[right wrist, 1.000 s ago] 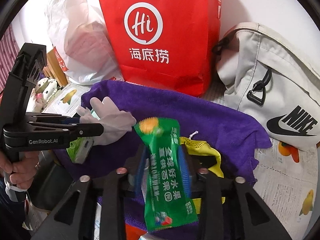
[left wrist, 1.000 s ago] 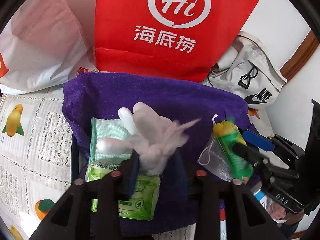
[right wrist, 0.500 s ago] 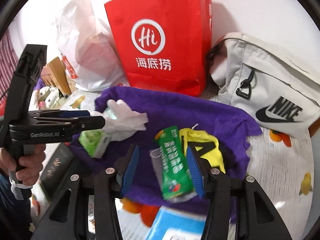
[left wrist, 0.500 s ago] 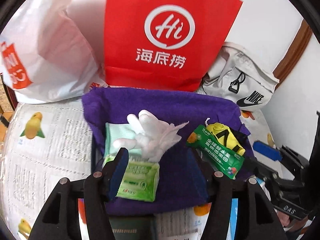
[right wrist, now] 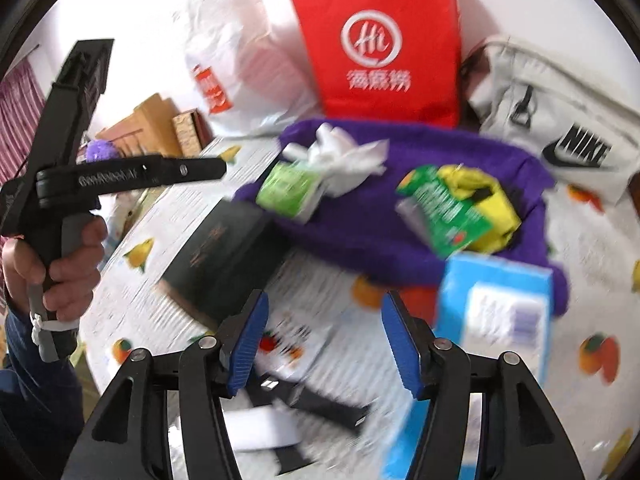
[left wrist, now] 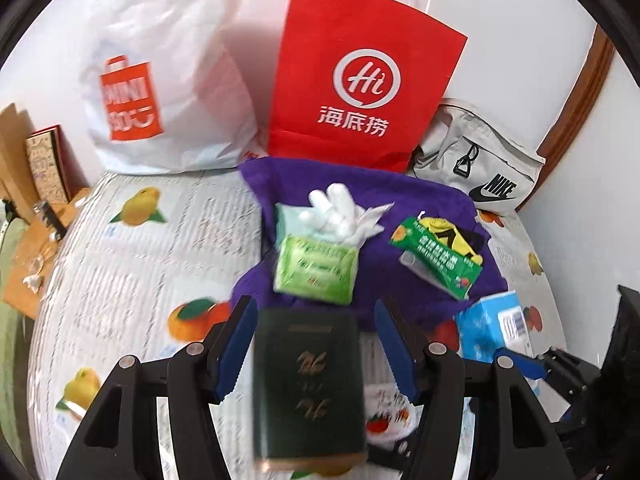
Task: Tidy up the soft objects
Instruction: 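Reach the right gripper to the white printed candy packet and grasp it, then lift the candy packet with the right gripper while the left grasps the white sponge block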
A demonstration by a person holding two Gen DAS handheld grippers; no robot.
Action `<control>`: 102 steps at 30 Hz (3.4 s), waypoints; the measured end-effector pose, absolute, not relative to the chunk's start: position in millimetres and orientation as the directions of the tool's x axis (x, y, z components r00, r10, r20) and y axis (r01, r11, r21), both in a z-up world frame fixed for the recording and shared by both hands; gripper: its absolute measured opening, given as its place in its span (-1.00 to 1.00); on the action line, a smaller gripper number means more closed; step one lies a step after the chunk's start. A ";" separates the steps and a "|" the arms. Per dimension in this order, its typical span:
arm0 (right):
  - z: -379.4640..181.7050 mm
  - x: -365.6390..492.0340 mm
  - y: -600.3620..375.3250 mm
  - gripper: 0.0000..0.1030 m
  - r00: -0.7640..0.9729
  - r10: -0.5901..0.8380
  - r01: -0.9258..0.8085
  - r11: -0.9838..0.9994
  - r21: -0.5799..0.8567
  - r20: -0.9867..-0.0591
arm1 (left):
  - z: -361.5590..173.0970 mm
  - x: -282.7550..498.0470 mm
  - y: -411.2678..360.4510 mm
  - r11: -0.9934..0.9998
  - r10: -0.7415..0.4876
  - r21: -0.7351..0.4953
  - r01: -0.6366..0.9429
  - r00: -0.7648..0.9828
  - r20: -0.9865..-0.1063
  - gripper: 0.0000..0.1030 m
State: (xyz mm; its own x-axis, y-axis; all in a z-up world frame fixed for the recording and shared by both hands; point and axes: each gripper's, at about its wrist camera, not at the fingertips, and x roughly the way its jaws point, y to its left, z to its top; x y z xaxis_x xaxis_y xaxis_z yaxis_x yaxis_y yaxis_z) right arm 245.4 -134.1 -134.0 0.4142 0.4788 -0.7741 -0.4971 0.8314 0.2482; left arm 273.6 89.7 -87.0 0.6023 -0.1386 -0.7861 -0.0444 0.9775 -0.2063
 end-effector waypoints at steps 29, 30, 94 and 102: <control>-214.9 248.3 -45.8 0.40 0.255 0.221 -0.611 0.791 0.021 -0.941 | -133.3 241.8 194.8 0.947 -0.086 -0.260 -0.191 0.626 -0.775 0.15; -215.4 248.7 -45.4 0.40 0.250 0.219 -0.612 0.791 0.022 -0.943 | -134.4 241.4 197.8 0.944 -0.085 -0.263 -0.197 0.627 -0.775 0.15; -163.6 104.9 -237.9 -0.83 0.535 0.361 -0.259 0.931 0.258 -0.764 | -146.6 139.7 -2.9 0.947 -0.288 -0.187 0.261 0.434 -0.854 0.36; -193.4 107.5 -243.3 -0.83 0.492 0.359 -0.242 0.932 0.271 -0.793 | -166.8 145.5 -17.8 0.952 -0.247 -0.142 0.270 0.411 -0.878 -0.23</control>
